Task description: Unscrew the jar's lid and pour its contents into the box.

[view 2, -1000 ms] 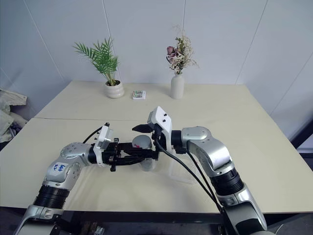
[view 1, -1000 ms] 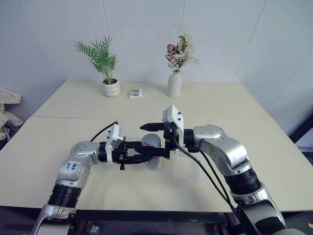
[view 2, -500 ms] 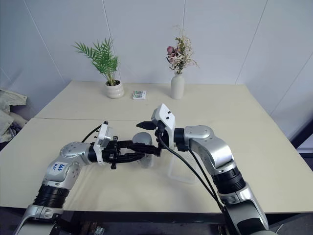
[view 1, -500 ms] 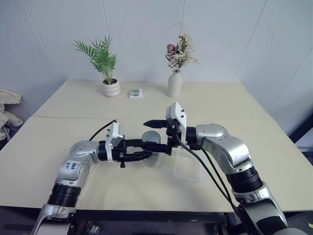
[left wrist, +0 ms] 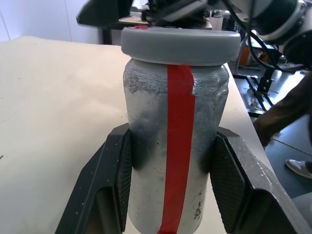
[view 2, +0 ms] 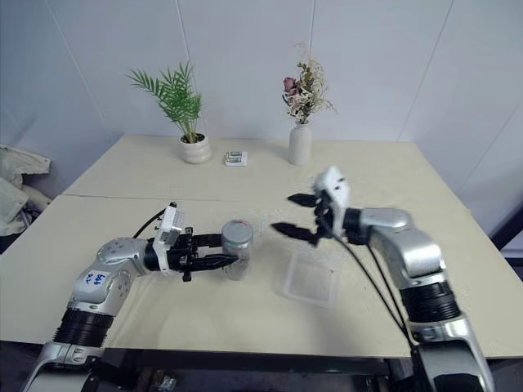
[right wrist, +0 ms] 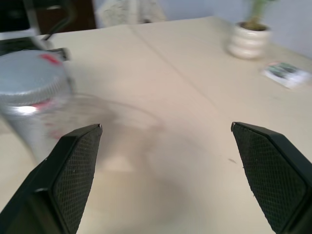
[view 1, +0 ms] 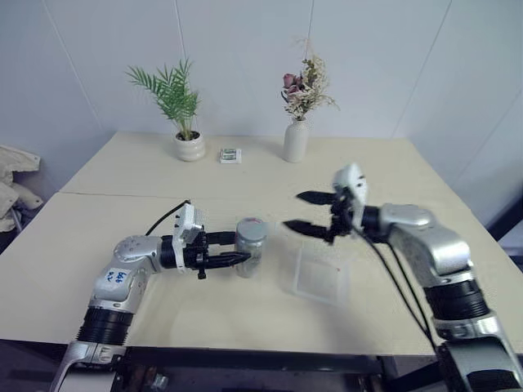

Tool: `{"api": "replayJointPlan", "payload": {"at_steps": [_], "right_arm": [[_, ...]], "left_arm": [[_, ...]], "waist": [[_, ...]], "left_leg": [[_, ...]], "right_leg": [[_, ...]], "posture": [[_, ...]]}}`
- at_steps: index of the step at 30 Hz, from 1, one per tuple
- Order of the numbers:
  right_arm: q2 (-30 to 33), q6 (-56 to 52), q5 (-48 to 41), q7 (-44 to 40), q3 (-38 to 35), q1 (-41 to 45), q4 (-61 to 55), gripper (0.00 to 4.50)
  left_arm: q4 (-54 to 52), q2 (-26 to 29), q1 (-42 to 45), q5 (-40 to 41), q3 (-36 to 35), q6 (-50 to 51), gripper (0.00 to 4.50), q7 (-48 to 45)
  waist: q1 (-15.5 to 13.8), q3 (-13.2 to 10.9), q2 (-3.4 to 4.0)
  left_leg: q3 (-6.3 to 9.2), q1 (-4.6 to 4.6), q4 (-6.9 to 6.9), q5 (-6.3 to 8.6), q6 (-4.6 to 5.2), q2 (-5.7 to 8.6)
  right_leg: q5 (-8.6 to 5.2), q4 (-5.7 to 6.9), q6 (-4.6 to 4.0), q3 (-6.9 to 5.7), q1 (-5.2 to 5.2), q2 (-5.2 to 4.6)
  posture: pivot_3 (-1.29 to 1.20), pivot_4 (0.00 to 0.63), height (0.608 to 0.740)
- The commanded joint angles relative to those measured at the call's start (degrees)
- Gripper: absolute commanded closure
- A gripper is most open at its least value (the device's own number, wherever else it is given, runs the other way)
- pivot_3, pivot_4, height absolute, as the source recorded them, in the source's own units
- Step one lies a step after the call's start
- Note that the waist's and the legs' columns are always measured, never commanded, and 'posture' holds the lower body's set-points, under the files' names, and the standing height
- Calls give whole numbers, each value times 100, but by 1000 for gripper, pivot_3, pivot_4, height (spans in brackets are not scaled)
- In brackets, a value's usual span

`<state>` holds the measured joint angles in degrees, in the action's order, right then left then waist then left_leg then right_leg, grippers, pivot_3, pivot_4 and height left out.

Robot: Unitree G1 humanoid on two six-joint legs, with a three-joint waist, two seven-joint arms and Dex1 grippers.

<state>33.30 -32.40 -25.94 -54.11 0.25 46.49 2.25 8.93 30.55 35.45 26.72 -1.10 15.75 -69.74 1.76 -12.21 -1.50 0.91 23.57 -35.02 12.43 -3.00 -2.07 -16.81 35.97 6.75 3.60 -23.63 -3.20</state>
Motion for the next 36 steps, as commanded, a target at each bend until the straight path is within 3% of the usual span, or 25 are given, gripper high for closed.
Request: {"api": "replayJointPlan", "payload": {"at_steps": [1,9,17,27,36], "right_arm": [[88,133,-33,-72,-161,-76,-66,30],[164,-388,-676,-446,-323,-222,-696,30],[-375,-929,-1177,112,-139,80,-1415,30],[-1079,-964,-791,688,495,429,-1366,30],[-1244,-923,-454,842,809,422,-1377,30]], "left_arm": [[-185,25,70,62,-41,-87,2606,-55],[-110,-29,114,48,-52,-155,2606,-25],[-67,-146,129,62,-105,-228,2606,130],[-42,-306,161,52,-84,-278,2606,232],[-4,-358,182,51,-68,-311,2606,255]], "waist": [[39,0,0],[27,-1,2],[19,-1,2],[6,-1,2],[-6,-1,2]], "left_leg": [[-2,-2,3,0,1,-1],[-1,1,-1,0,1,-2],[0,0,-2,0,1,-3],[1,1,-3,0,1,-2],[2,3,-3,0,1,-2]], "right_leg": [[0,1,0,2,0,1],[1,2,3,2,0,3],[1,4,2,2,0,3],[1,7,2,1,-2,2],[1,4,3,0,-2,2]], "posture": [[0,150,740],[0,150,740],[0,150,740],[0,150,740],[0,150,740]]}}
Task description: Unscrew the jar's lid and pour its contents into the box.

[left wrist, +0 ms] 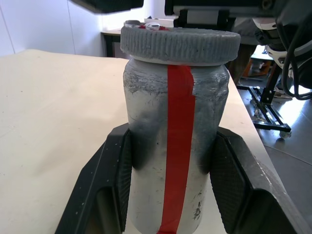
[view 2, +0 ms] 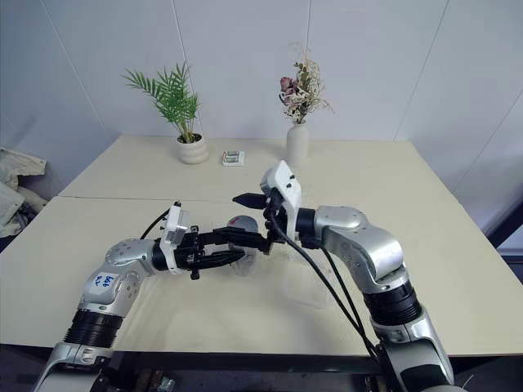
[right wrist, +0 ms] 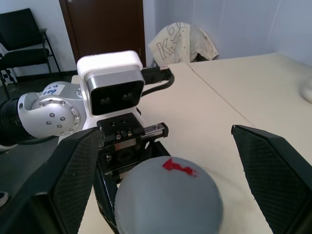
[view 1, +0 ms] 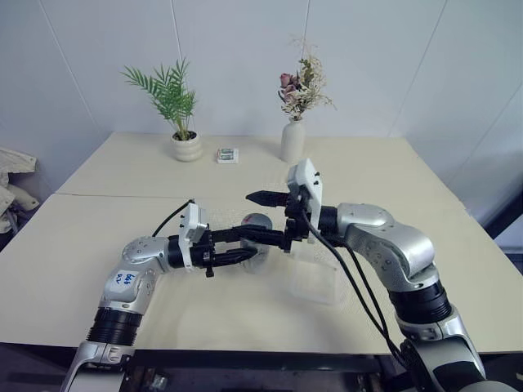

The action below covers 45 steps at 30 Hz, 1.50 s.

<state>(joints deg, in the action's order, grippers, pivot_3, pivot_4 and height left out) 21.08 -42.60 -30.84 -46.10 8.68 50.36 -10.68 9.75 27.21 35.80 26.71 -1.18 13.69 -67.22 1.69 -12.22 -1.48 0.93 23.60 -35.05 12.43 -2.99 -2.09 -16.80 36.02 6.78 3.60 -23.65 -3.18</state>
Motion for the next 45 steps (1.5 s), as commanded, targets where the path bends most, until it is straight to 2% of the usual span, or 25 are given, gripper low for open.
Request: {"api": "replayJointPlan", "payload": {"at_steps": [1,25,45], "right_arm": [[-27,104,58,41,-13,25,-92,30],[416,185,253,-212,-272,-134,192,30],[548,-174,-448,-633,-568,-210,41,30]], "left_arm": [[-86,-29,147,52,-59,-107,2606,3],[30,-42,216,48,-77,-180,2606,-12],[43,-35,208,39,-68,-211,2606,-20]], "waist": [[3,0,0],[9,0,0],[7,0,0]], "left_leg": [[0,0,0,0,0,0],[-1,-1,0,0,0,0],[0,-1,0,0,0,0]], "right_leg": [[0,1,0,0,0,0],[0,0,0,0,0,0],[0,1,0,0,0,1]], "posture": [[0,150,740],[0,150,740],[0,150,740]]}}
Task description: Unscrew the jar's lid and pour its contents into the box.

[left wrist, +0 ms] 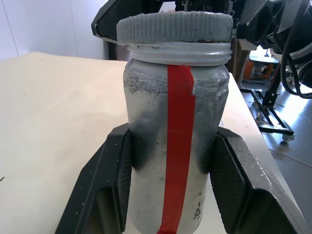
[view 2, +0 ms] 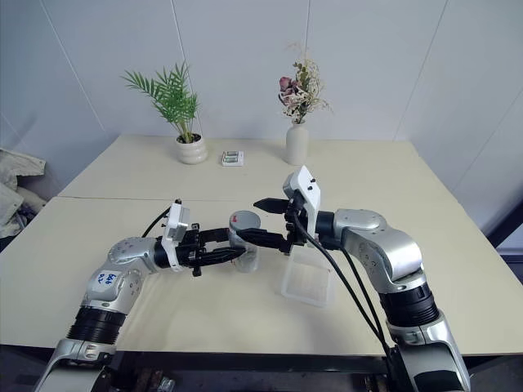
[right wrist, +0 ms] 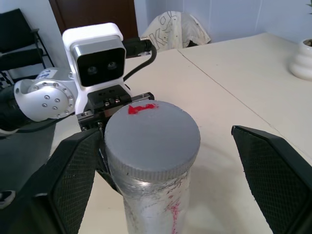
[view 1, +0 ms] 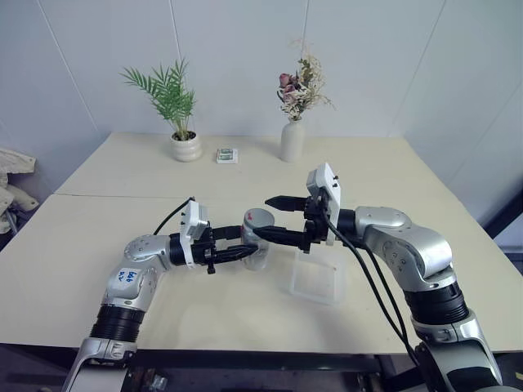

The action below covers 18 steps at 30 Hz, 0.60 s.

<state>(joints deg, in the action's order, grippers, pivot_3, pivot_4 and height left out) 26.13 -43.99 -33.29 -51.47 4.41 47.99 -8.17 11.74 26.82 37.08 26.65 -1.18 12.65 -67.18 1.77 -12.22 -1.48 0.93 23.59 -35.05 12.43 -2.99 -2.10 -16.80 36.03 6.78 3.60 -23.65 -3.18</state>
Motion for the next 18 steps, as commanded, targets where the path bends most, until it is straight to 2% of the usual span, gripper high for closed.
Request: {"api": "replayJointPlan", "payload": {"at_steps": [1,18], "right_arm": [[48,-49,-219,-110,-137,27,-216,30],[-216,-194,-258,17,0,132,-39,30]], "left_arm": [[-157,9,77,44,-68,-111,2606,-26],[-214,20,46,52,-69,-100,2606,-8]], "waist": [[0,0,0],[-4,0,0]], "left_leg": [[0,0,0,0,0,0],[0,0,-1,0,0,0]], "right_leg": [[0,0,0,0,0,0],[0,1,0,0,0,0]], "posture": [[0,150,740],[0,150,740]]}}
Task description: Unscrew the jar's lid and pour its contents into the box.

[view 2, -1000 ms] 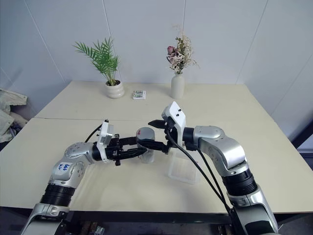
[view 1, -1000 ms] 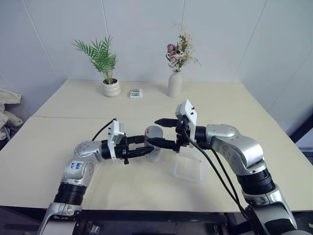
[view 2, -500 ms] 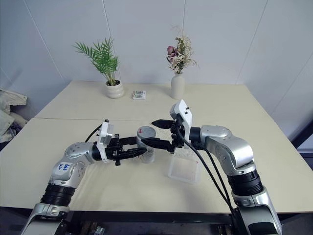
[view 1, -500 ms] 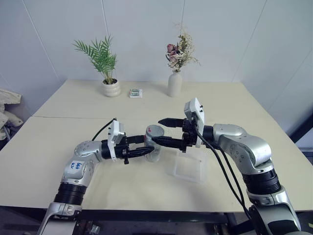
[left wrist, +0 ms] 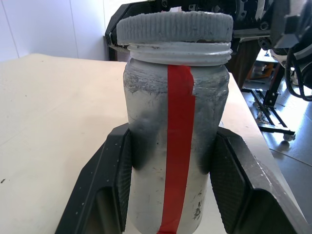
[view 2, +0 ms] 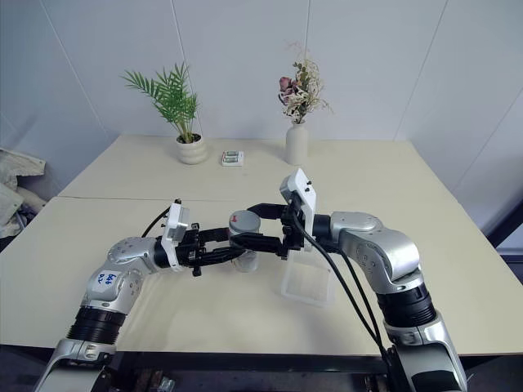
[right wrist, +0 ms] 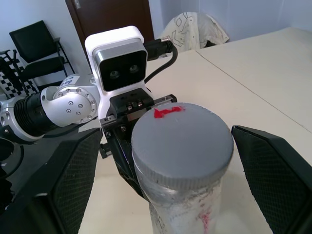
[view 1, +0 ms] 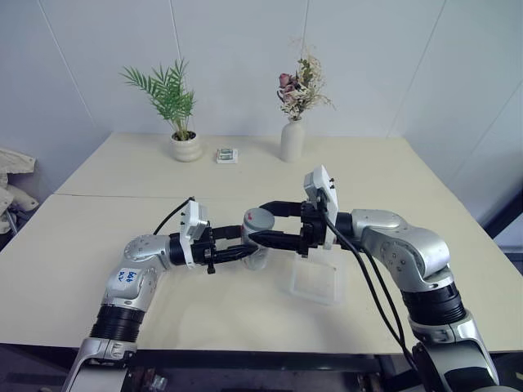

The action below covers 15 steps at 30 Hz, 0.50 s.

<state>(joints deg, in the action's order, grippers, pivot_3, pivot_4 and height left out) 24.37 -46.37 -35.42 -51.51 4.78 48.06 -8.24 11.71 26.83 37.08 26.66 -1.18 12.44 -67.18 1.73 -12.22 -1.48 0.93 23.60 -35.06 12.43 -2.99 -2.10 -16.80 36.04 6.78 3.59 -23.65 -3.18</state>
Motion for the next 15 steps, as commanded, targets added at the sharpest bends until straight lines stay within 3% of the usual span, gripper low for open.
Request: {"api": "replayJointPlan", "payload": {"at_steps": [1,11,15], "right_arm": [[-67,44,-47,24,-47,138,-2,30],[-264,53,-106,56,-123,213,198,30],[-335,61,-151,49,-165,229,238,991]], "left_arm": [[-210,18,47,51,-67,-79,2606,-10],[-214,23,51,47,-57,-75,2606,-22],[-206,23,57,40,-51,-78,2606,-24]], "waist": [[-1,0,0],[0,0,0],[2,0,0]], "left_leg": [[0,0,0,0,0,0],[0,0,0,0,0,0],[0,0,0,0,0,0]], "right_leg": [[0,0,0,0,0,0],[0,1,0,0,0,0],[0,0,0,0,0,0]], "posture": [[0,150,740],[0,150,740],[0,150,740]]}}
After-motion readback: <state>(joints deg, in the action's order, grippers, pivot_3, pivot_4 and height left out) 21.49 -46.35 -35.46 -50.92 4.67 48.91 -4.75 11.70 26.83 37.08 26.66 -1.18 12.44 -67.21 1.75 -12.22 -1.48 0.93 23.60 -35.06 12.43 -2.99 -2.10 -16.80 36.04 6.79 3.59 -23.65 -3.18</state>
